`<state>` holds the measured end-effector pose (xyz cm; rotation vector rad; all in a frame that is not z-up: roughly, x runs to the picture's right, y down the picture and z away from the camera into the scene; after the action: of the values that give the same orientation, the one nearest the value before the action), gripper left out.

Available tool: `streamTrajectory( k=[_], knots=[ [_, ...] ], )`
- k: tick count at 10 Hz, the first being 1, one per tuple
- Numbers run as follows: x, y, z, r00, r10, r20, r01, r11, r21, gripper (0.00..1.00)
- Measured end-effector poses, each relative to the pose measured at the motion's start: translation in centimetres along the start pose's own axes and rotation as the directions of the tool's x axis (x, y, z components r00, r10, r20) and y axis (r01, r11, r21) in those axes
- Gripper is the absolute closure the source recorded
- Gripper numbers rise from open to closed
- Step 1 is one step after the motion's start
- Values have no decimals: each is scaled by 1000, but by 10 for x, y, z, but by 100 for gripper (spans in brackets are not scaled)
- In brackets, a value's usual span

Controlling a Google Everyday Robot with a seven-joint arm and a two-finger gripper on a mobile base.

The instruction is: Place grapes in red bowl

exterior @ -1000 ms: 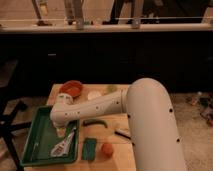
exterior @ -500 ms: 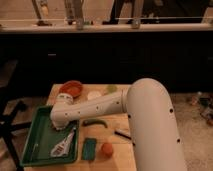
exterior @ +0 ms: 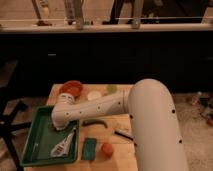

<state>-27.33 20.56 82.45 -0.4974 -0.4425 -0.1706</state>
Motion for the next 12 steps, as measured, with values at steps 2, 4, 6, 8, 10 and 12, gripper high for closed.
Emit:
streamTrajectory(
  k=[2,4,6,8,10,12],
  knots=[
    [-10,-1,-7,999,-34,19,34,999,7,100],
    [-28,-4,-18,996,-83,43,82,996,22,100],
    [-44,-8,-33,989,-129,67,126,991,48,100],
    [-54,-11,-42,984,-159,84,153,986,73,100],
    [-66,-16,-54,977,-188,103,177,979,101,100],
    [-76,-20,-62,971,-211,115,197,973,124,100]
  ],
)
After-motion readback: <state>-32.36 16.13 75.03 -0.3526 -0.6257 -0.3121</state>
